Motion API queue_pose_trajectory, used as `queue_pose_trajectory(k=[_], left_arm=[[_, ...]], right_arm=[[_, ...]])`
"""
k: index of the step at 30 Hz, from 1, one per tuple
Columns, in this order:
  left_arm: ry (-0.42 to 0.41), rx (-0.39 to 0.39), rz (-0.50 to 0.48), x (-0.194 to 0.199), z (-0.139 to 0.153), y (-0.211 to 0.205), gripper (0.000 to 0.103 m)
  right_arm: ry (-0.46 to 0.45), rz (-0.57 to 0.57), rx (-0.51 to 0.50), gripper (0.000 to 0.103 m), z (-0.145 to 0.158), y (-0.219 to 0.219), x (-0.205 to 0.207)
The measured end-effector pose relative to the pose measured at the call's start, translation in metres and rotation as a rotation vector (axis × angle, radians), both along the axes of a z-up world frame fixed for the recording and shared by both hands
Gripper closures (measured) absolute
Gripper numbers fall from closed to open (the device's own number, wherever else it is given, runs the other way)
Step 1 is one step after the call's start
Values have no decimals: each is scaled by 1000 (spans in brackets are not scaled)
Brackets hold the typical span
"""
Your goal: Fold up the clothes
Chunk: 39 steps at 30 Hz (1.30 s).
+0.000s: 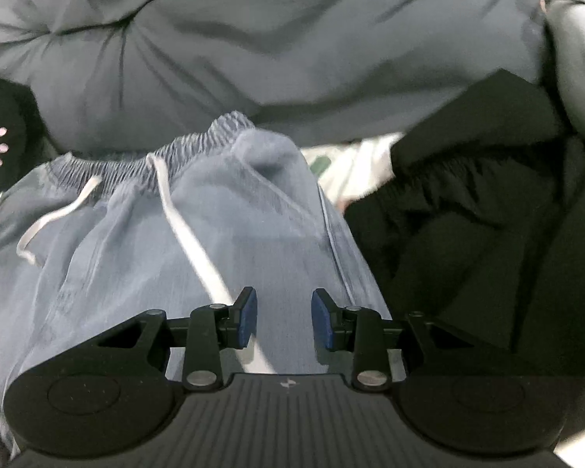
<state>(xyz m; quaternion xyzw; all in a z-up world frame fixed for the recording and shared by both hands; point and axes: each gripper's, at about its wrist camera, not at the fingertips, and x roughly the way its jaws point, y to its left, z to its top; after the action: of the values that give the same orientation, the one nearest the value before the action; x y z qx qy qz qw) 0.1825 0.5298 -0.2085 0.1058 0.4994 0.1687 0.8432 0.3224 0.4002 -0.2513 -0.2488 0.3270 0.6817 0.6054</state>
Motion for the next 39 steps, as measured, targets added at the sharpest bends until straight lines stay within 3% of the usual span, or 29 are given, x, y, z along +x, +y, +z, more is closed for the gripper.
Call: queue_pose_trajectory(k=[6, 12, 17, 21, 24, 31, 39], left_arm=[[37, 21, 38, 20, -23, 20, 100], [55, 52, 56, 27, -21, 14, 100], [72, 20, -79, 14, 3, -10, 97], [46, 23, -141, 12, 19, -22, 97], [6, 36, -161, 24, 18, -21, 92], [62, 67, -126, 62, -34, -12, 90], [65, 73, -101, 89, -57, -2, 88]], right_arm=[[-30, -17, 3, 66, -8, 35, -2], [-84, 4, -13, 68, -17, 67, -3], [-36, -49, -15, 68, 2, 73, -4], [-23, -65, 50, 68, 19, 53, -12], [6, -1, 77, 68, 21, 57, -24], [-87, 33, 13, 68, -3, 94, -45], [-80, 44, -40, 67, -21, 131, -42]])
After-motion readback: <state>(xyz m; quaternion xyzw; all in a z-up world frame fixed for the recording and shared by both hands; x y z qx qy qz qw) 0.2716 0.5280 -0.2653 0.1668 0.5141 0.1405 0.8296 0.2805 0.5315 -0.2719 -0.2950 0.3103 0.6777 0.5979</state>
